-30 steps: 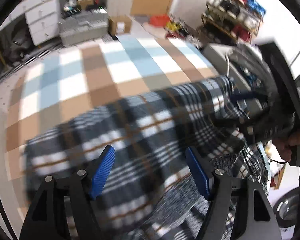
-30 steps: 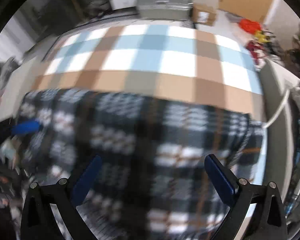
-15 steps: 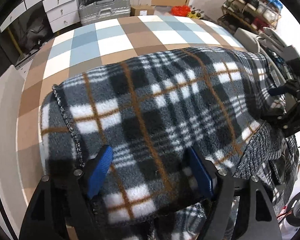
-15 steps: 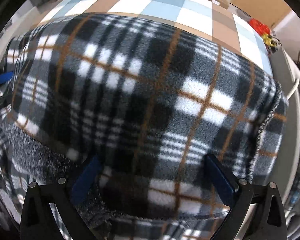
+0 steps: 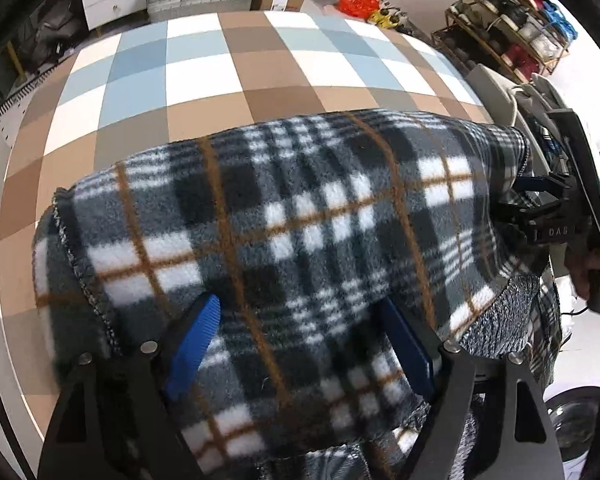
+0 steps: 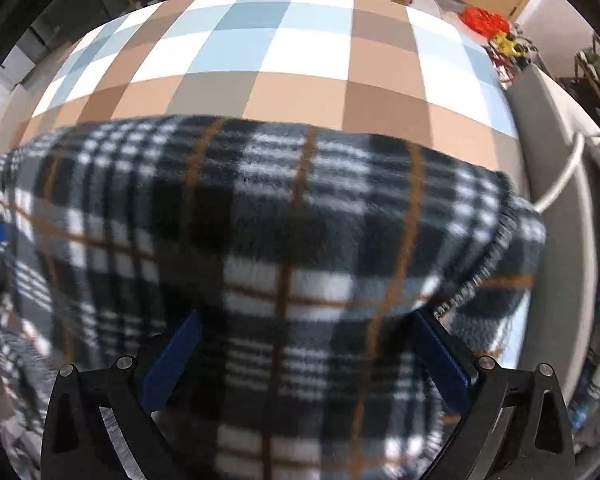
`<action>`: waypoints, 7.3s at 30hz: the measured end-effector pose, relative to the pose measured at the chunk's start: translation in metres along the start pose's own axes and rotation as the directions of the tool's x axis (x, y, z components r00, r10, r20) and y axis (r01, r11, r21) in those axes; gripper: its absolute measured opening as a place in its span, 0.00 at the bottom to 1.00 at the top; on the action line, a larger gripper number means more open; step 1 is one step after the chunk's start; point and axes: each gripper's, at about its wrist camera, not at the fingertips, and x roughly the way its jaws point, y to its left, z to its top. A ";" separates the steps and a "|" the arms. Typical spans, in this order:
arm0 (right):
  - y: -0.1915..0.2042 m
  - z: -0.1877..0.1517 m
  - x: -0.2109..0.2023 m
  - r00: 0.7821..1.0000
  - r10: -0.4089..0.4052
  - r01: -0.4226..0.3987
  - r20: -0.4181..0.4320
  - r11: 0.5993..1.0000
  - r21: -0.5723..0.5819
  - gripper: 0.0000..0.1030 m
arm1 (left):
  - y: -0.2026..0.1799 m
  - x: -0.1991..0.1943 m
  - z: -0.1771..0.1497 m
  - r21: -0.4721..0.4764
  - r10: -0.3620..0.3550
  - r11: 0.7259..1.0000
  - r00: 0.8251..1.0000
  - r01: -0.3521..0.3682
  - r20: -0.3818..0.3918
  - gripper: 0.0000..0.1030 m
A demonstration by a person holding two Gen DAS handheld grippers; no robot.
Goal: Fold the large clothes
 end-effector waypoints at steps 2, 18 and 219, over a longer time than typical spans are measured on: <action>0.002 0.002 0.000 1.000 0.003 -0.003 0.021 1.000 -0.013 1.00 | -0.007 0.005 0.006 0.022 0.032 0.999 0.999 -0.032 -0.010 0.79; -0.002 -0.012 0.002 0.989 0.017 -0.010 0.149 0.999 -0.051 1.00 | 0.007 0.022 0.061 0.073 0.095 0.993 0.995 -0.096 0.014 0.81; -0.019 -0.375 -0.097 0.816 0.378 -0.517 0.437 0.817 0.257 0.21 | 0.000 -0.030 -0.226 -0.010 0.033 0.999 0.949 -0.032 0.313 0.39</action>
